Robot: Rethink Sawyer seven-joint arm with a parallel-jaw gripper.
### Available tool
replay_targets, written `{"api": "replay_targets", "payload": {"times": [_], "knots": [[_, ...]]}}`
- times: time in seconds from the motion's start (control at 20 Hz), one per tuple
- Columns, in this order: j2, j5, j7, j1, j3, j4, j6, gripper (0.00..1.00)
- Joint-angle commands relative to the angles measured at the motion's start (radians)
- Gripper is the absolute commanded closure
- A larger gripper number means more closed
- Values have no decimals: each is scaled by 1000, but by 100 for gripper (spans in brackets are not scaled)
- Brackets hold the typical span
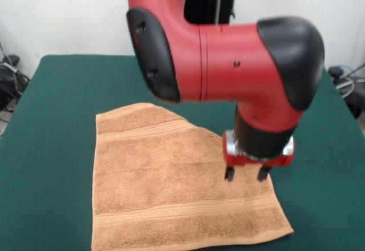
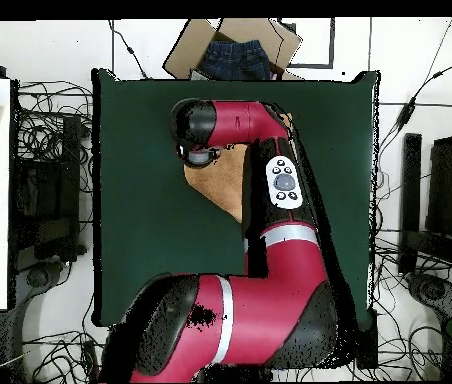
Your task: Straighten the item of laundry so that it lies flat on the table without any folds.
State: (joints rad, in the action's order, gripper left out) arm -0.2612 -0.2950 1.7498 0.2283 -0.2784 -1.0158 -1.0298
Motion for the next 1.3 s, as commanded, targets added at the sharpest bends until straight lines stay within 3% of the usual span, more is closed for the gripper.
{"api": "replay_targets", "payload": {"times": [0.05,0.75,1.1,1.3], "knots": [[-152,20,51,51,-14,-373,162,0],[-142,-82,49,176,-68,-624,651,0],[-154,-118,30,224,-86,-723,789,0],[-184,-118,12,248,-103,-761,768,0]]}}
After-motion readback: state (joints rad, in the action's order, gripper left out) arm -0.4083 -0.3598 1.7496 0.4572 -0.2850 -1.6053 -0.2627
